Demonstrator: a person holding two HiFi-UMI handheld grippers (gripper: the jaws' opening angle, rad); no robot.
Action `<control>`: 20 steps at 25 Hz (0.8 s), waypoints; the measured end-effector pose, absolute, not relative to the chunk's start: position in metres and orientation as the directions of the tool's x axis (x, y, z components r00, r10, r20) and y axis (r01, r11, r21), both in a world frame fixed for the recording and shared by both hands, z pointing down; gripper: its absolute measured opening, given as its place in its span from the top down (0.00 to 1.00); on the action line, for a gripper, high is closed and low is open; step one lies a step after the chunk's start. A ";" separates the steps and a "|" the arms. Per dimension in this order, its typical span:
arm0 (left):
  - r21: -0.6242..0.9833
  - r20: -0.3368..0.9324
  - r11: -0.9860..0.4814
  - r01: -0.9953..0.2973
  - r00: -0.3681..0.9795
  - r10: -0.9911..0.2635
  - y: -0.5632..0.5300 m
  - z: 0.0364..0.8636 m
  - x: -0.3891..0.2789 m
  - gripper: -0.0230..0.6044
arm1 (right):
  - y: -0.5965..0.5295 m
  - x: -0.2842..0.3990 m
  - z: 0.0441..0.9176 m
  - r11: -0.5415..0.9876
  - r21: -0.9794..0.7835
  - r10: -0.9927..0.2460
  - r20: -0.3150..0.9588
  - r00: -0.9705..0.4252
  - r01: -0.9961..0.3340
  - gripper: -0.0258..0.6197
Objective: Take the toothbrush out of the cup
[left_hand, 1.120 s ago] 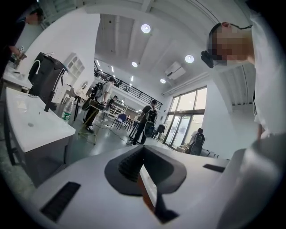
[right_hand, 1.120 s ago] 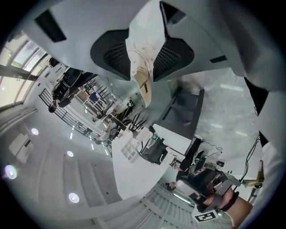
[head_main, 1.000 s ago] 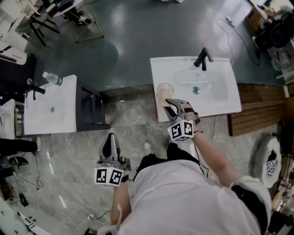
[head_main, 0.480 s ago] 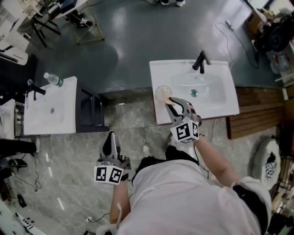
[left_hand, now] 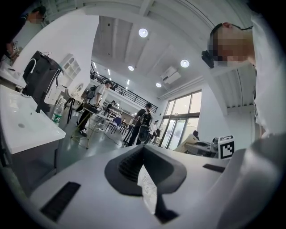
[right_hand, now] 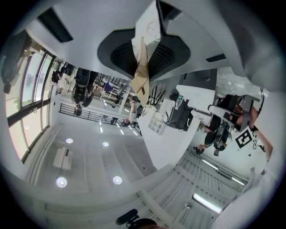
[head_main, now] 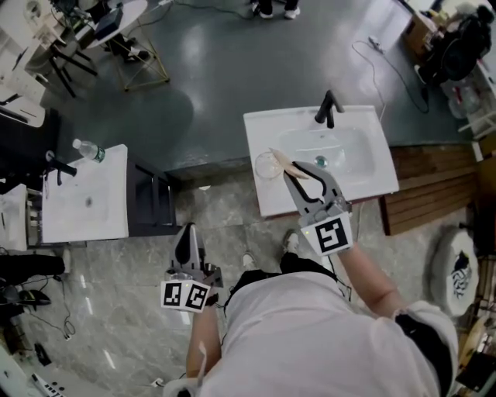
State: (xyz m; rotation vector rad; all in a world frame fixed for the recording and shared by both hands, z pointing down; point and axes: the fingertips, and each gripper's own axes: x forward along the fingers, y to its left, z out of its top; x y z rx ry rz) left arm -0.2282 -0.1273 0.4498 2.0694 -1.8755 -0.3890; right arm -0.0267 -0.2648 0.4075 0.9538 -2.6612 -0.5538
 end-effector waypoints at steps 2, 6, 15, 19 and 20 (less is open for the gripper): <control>0.408 0.003 -0.099 -0.908 0.110 -0.994 -0.132 0.447 -0.227 0.96 | -0.261 -0.021 0.384 0.707 0.418 -0.649 0.063 -0.758 -0.571 0.81; 0.407 -0.011 -0.123 -0.905 0.130 -0.992 -0.139 0.444 -0.223 0.96 | -0.253 -0.005 0.340 0.690 0.286 -0.679 -0.063 -0.731 -0.665 0.81; 0.397 -0.046 -0.180 -0.900 0.177 -0.983 -0.155 0.433 -0.209 0.96 | -0.234 0.024 0.290 0.652 0.292 -0.693 -0.146 -0.706 -0.700 0.81; 0.384 -0.056 -0.190 -0.903 0.183 -0.982 -0.156 0.428 -0.206 0.96 | -0.227 0.029 0.280 0.649 0.291 -0.687 -0.174 -0.706 -0.703 0.81; 0.383 -0.056 -0.190 -0.904 0.183 -0.982 -0.155 0.428 -0.205 0.96 | -0.226 0.030 0.279 0.649 0.294 -0.684 -0.177 -0.707 -0.702 0.81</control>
